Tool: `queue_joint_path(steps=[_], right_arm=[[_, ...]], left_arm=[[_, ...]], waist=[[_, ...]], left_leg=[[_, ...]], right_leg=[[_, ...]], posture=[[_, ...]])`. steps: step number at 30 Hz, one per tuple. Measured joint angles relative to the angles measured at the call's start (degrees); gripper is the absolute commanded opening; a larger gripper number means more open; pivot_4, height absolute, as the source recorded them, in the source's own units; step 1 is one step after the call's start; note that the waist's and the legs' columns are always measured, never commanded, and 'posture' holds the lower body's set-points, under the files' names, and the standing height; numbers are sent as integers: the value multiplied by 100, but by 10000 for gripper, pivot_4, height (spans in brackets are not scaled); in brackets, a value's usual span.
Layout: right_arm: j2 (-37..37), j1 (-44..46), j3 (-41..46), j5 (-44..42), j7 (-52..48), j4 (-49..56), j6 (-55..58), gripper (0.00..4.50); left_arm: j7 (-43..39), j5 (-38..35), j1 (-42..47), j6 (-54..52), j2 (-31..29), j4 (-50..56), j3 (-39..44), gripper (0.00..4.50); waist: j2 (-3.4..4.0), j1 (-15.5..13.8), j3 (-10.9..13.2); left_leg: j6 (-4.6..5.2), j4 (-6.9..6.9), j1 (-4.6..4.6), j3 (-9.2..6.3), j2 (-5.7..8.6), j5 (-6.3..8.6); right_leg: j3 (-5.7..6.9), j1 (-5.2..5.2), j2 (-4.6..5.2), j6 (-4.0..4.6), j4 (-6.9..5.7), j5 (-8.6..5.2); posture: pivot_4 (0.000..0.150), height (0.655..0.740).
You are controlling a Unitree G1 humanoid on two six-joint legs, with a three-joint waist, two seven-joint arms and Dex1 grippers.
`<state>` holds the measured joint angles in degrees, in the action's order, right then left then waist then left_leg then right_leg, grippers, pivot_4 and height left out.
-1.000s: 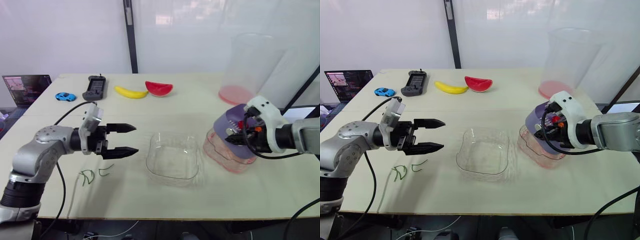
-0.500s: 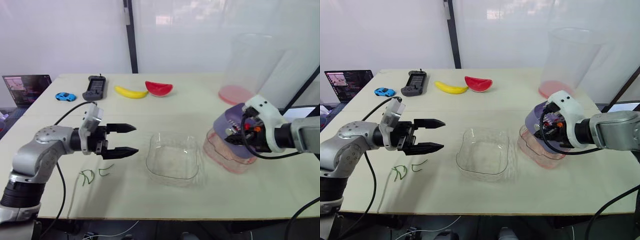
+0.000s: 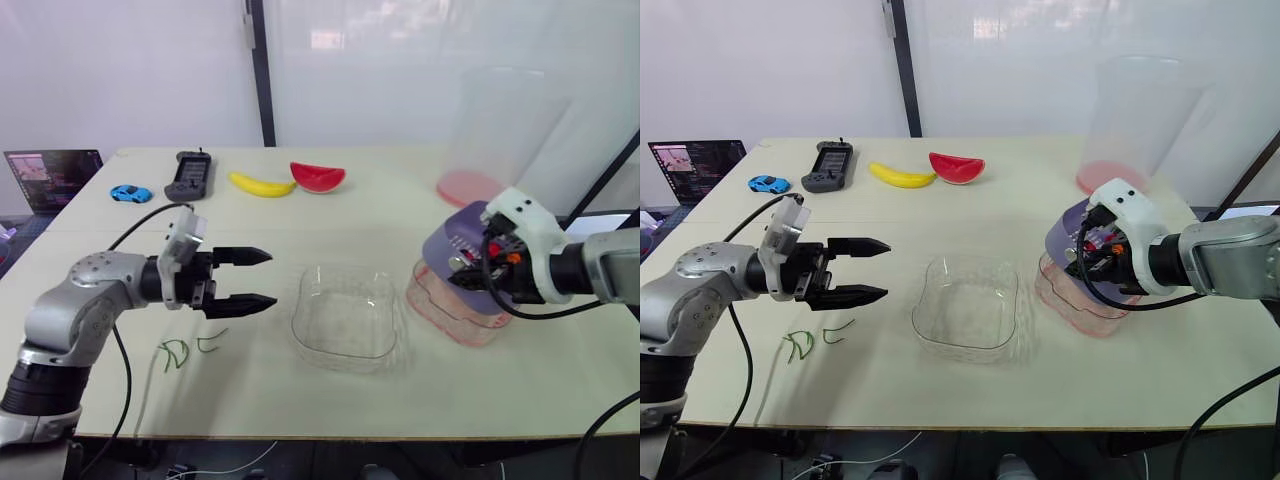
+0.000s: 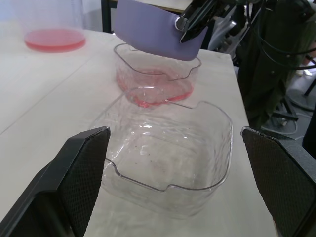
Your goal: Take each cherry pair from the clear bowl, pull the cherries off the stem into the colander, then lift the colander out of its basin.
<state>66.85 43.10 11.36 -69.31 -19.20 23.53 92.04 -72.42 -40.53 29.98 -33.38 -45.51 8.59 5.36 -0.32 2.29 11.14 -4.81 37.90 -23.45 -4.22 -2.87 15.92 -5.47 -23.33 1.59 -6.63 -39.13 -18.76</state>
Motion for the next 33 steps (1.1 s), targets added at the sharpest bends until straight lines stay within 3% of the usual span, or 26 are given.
queue_joint_path(steps=[22,28,33], right_arm=[[74,90,-252,761,-805,38,-15,2431],[584,1209,-1088,1229,-1623,98,-608,2431],[406,2161,-2753,2641,-2817,-423,-1983,2431]], left_arm=[[280,-138,-133,-104,1,99,118,45000],[502,-210,-566,-78,9,128,534,45000],[750,-177,-1118,156,129,193,801,45000]], waist=[[1,-1,1],[9,23,4],[7,34,4]], left_leg=[[0,-1,0,1,0,0],[2,-4,3,6,-3,1],[1,0,5,15,-2,1]], right_leg=[[0,-1,0,0,0,0],[-5,-7,-1,0,0,0],[-10,-7,4,-1,1,0]], posture=[[1500,7380],[1500,7380],[1500,7380]])
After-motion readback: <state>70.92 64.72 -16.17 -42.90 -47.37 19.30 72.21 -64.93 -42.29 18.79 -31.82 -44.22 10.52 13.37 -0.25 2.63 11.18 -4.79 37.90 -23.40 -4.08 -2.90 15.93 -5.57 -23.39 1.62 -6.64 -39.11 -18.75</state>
